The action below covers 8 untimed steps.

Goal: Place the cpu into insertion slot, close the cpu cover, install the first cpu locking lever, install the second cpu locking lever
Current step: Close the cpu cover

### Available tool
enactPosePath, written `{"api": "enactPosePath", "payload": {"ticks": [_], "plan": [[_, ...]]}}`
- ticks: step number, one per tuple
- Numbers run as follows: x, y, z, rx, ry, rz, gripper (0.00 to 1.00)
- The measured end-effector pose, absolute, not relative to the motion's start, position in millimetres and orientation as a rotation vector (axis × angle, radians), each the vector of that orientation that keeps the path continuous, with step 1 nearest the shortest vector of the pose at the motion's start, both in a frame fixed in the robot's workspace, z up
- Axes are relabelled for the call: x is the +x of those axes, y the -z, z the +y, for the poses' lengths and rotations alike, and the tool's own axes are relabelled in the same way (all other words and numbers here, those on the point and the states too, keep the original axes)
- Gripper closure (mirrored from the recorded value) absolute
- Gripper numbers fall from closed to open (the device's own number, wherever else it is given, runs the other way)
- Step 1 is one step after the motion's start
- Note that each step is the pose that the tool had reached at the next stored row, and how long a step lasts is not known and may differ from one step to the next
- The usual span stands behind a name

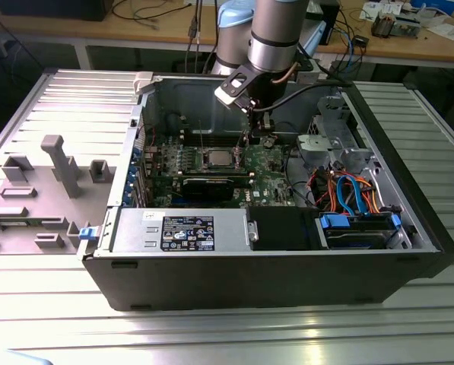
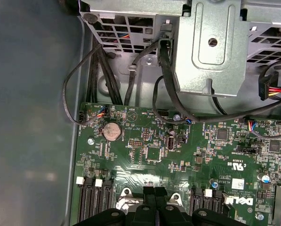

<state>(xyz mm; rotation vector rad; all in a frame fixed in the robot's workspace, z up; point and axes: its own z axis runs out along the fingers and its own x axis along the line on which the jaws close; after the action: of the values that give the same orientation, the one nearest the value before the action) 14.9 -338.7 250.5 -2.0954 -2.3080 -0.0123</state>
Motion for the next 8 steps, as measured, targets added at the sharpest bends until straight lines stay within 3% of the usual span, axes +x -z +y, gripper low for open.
{"api": "enactPosePath", "payload": {"ticks": [8], "plan": [[14.8,-250.5,-338.7,-2.095,0.012,-2.308,0.89]]}}
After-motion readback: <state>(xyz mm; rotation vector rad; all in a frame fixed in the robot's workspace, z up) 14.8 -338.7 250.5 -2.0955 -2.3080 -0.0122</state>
